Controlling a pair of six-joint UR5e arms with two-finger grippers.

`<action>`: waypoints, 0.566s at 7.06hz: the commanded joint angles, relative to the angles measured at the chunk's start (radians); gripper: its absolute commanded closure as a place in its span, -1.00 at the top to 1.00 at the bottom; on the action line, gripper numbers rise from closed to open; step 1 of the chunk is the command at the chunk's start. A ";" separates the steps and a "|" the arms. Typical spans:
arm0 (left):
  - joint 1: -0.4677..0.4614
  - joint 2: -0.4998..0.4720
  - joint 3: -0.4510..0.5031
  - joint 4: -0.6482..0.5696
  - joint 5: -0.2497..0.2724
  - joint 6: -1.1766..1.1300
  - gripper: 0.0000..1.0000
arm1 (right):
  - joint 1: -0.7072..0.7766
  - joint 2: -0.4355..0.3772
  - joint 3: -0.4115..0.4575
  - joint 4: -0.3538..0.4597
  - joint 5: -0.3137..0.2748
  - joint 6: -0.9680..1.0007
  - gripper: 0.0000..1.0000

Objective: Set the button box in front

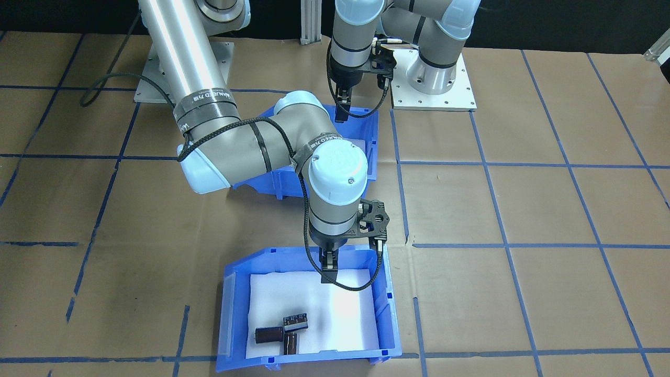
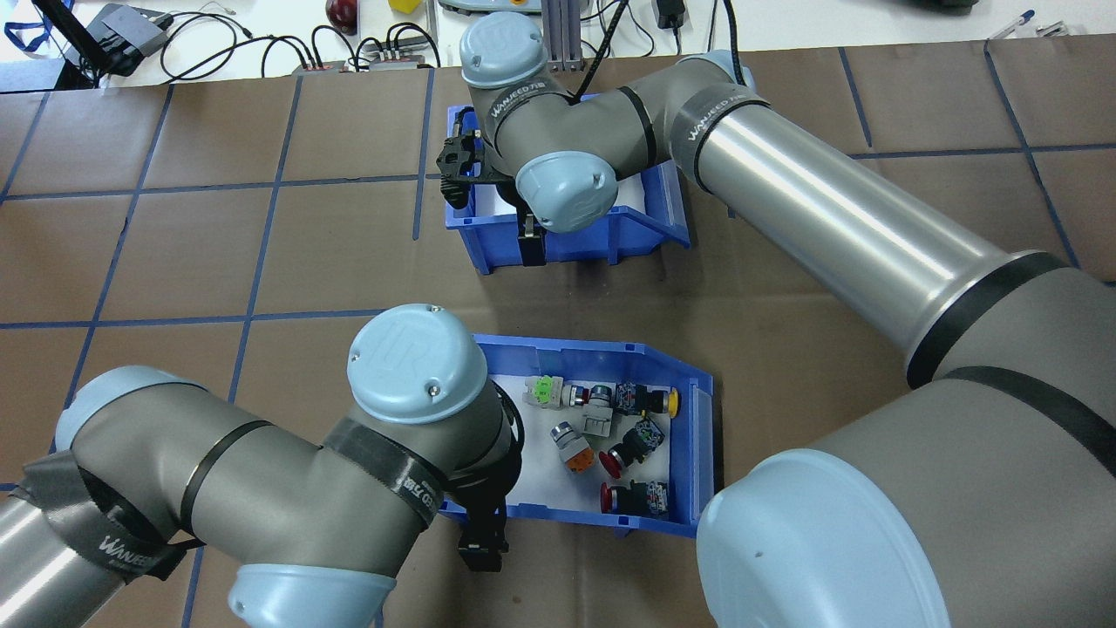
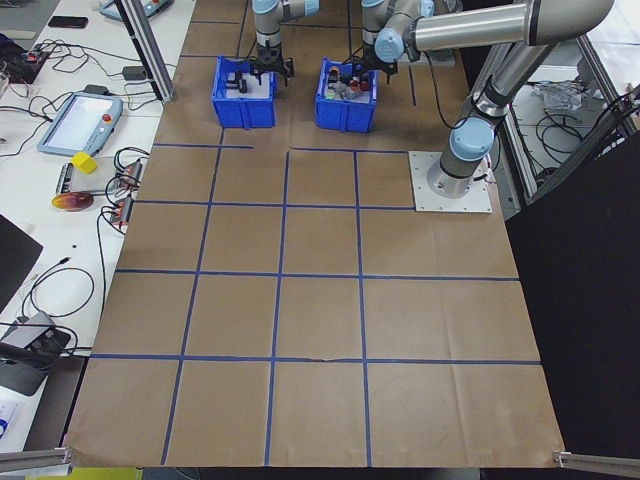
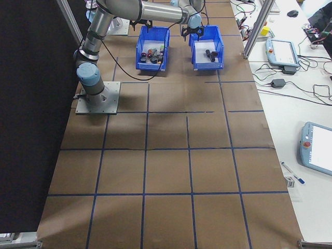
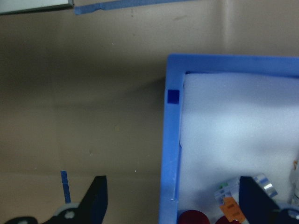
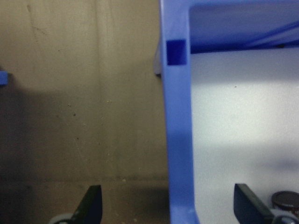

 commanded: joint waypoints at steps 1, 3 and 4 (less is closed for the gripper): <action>-0.021 -0.046 -0.002 0.078 0.012 -0.026 0.98 | 0.000 -0.007 0.020 -0.026 -0.007 -0.002 0.04; -0.054 -0.065 -0.020 0.080 0.019 -0.031 0.98 | -0.002 -0.014 0.011 -0.027 -0.004 -0.002 -0.67; -0.056 -0.072 -0.020 0.082 0.019 -0.045 0.96 | 0.000 -0.027 0.005 -0.029 -0.005 0.000 -0.84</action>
